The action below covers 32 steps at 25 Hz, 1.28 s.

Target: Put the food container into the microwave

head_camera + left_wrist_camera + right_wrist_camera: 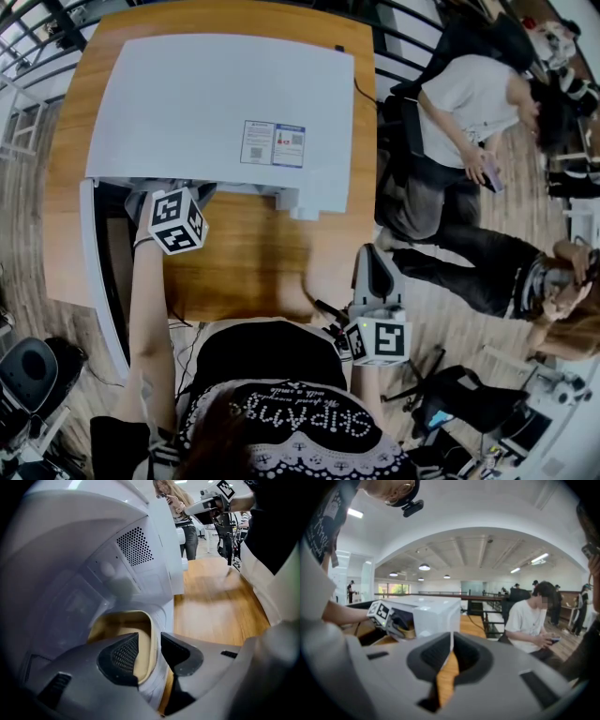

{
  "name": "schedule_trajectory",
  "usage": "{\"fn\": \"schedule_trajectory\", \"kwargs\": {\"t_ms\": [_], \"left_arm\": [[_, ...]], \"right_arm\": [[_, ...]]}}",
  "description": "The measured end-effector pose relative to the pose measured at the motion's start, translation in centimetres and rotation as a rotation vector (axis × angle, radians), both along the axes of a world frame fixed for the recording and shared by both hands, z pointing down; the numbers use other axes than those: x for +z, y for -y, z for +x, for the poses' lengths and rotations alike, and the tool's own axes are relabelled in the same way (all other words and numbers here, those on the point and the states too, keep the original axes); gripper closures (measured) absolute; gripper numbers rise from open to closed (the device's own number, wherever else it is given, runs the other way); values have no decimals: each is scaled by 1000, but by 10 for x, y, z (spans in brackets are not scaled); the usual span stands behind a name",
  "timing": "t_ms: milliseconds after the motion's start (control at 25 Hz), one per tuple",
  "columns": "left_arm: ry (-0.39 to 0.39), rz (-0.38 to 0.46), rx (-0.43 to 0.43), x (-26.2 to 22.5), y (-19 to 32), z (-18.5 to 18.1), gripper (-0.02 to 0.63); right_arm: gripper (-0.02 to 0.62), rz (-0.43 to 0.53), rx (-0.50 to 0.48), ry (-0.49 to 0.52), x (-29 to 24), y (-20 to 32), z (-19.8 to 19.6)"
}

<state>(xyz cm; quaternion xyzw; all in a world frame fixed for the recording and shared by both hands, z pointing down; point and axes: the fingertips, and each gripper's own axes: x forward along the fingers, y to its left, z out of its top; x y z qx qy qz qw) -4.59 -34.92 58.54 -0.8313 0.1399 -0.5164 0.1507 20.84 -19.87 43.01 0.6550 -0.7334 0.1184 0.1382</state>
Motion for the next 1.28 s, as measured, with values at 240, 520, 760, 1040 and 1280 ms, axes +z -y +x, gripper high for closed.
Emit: {"fn": "schedule_trajectory", "kwargs": {"t_ms": [240,520,760,1040,1280], "left_arm": [[1,13,-6,-7,0,-2,434],[-11,17,-8,-13,-4,-1,434],[-32,34,-19,-25,-13,1,464],[-107,124,-75,-51,-17,2,556],[-141,172,-110,-73,-29,1,575]], "right_arm": [[555,4,-3,2,-4,-1,-1],[555,16,-2,0,-7,-4,-1],[555,38,6,1,-14,-13,3],[555,73,8,-4,-21,-25,6],[555,93,5,-4,-30,-40,9]]}}
